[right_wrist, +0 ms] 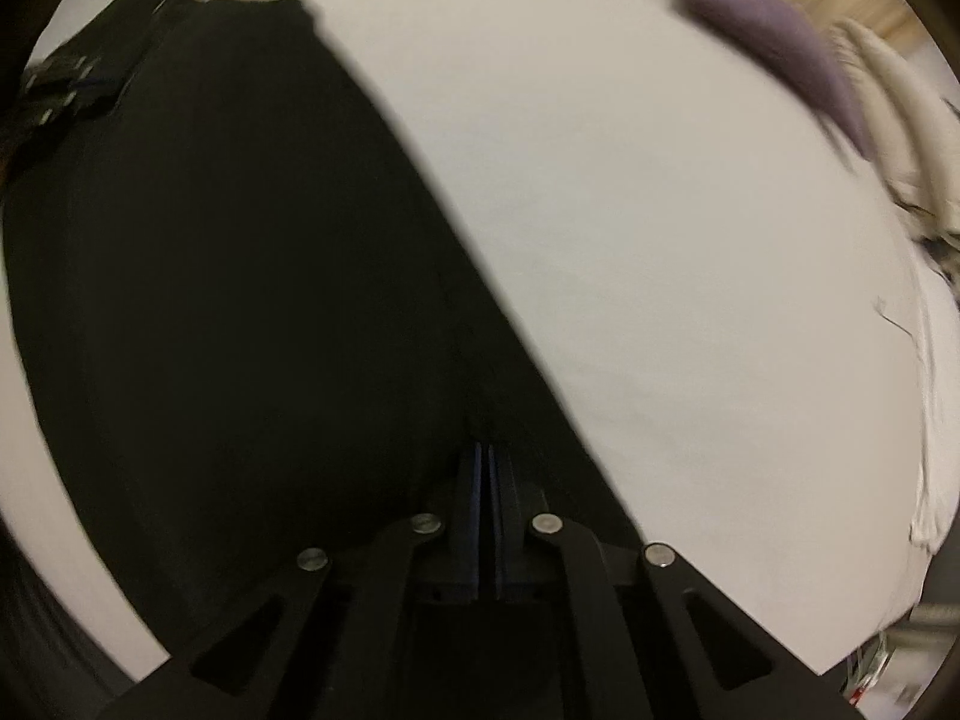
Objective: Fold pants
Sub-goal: 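Pull the leg hem away from the waistband with the right gripper while the left holds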
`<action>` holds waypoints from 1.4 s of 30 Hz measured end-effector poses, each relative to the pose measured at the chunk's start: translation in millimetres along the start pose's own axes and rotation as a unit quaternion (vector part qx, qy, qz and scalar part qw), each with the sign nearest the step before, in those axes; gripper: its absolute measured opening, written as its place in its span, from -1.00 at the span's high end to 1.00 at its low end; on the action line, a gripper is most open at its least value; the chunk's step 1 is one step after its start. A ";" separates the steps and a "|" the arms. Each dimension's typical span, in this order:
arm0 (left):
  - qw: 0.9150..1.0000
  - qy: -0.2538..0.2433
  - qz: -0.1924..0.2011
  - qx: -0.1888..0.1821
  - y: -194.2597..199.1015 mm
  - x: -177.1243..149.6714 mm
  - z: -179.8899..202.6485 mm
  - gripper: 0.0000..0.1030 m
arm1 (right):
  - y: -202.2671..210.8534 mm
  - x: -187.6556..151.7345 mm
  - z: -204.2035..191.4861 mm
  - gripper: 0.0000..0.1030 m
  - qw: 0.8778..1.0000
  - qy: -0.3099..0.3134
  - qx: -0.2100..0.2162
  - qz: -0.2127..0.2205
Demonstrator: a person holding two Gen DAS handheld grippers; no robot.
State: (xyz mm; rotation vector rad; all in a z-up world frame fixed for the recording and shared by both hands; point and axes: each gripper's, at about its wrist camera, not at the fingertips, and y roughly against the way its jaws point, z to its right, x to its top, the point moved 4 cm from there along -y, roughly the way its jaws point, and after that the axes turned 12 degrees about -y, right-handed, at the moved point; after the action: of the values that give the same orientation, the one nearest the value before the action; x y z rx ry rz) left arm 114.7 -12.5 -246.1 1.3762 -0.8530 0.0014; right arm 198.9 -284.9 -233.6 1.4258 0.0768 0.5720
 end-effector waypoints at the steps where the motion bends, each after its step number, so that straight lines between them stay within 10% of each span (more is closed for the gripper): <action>1: 1.000 0.000 0.000 0.000 0.0 -0.3 0.0 0.67 | 4.8 1.5 5.7 0.95 1.000 -0.022 -0.006 0.017; 7: 1.000 0.010 0.008 0.008 1.6 -1.7 0.6 0.67 | -0.4 -11.6 31.5 0.98 0.986 -0.129 -0.092 0.056; 11: 1.000 0.010 0.006 0.016 2.7 -2.1 4.9 0.67 | -2.1 -17.2 48.9 0.98 0.975 -0.201 -0.073 0.067; 16: 1.000 0.010 0.007 0.016 1.8 -0.3 7.5 0.67 | 38.9 -10.2 14.9 0.94 0.983 -0.113 0.046 0.136; 23: 1.000 0.011 0.005 0.015 1.4 1.5 8.5 0.67 | 27.8 12.2 -18.1 0.88 0.995 -0.013 0.073 0.074; 29: 1.000 0.007 0.007 0.003 0.2 2.7 4.7 0.67 | 11.3 21.3 -19.1 0.25 0.994 0.011 0.106 0.039; 38: 1.000 0.002 0.009 0.003 0.9 0.1 0.9 0.67 | -1.8 23.5 -40.6 0.25 0.991 0.044 0.125 0.001; 42: 1.000 -0.007 0.009 0.006 1.3 -0.4 2.6 0.67 | -5.9 25.3 -41.8 0.89 0.992 0.052 0.117 0.005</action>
State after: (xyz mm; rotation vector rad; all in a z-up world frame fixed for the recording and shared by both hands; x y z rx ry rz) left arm 112.4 -14.2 -245.3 1.3812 -0.8771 0.0108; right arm 206.6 -236.6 -238.9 1.6245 0.2256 0.6616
